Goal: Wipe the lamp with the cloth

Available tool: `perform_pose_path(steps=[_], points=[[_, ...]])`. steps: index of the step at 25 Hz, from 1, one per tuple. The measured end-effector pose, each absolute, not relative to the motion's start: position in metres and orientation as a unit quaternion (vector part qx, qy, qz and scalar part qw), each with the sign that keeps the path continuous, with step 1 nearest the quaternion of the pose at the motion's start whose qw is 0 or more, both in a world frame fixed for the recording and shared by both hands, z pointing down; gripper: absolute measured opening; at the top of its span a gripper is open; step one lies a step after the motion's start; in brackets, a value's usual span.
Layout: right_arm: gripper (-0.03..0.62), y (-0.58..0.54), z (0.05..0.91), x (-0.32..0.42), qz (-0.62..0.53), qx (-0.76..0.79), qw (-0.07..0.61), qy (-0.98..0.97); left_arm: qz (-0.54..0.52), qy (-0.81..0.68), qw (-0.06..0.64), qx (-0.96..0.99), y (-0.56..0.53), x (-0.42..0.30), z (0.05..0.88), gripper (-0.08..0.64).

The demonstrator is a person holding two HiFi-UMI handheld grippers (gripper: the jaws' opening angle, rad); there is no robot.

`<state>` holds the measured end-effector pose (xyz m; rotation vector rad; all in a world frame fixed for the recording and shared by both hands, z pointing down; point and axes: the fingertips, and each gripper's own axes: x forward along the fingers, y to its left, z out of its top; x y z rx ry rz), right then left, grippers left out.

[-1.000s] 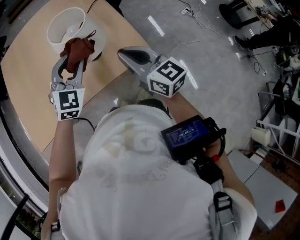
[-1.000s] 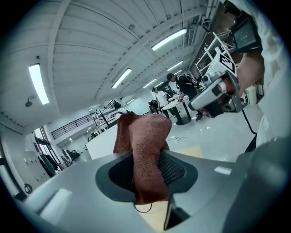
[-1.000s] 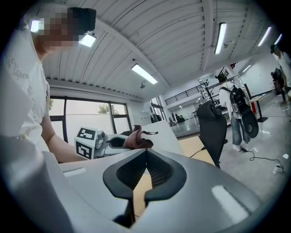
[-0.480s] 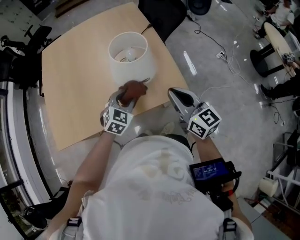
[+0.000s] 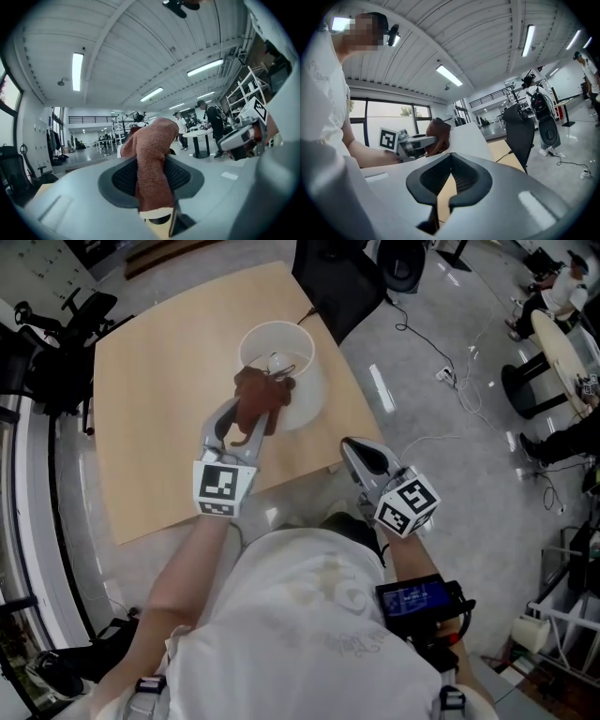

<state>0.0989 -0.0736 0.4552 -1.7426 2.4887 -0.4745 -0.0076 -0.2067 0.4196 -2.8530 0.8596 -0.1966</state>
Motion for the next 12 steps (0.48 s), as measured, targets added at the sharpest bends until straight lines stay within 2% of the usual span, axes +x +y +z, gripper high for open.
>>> perform_pose_path(steps=[6, 12], points=[[0.012, -0.081, 0.463, 0.100, -0.163, -0.556, 0.037, 0.814, -0.137, 0.297, 0.039, -0.944, -0.211, -0.015, 0.486, 0.150], [0.012, -0.099, 0.462, 0.119, -0.166, -0.541, 0.038, 0.823, -0.214, 0.304, -0.034, -0.928, -0.197, -0.032, 0.557, 0.150]])
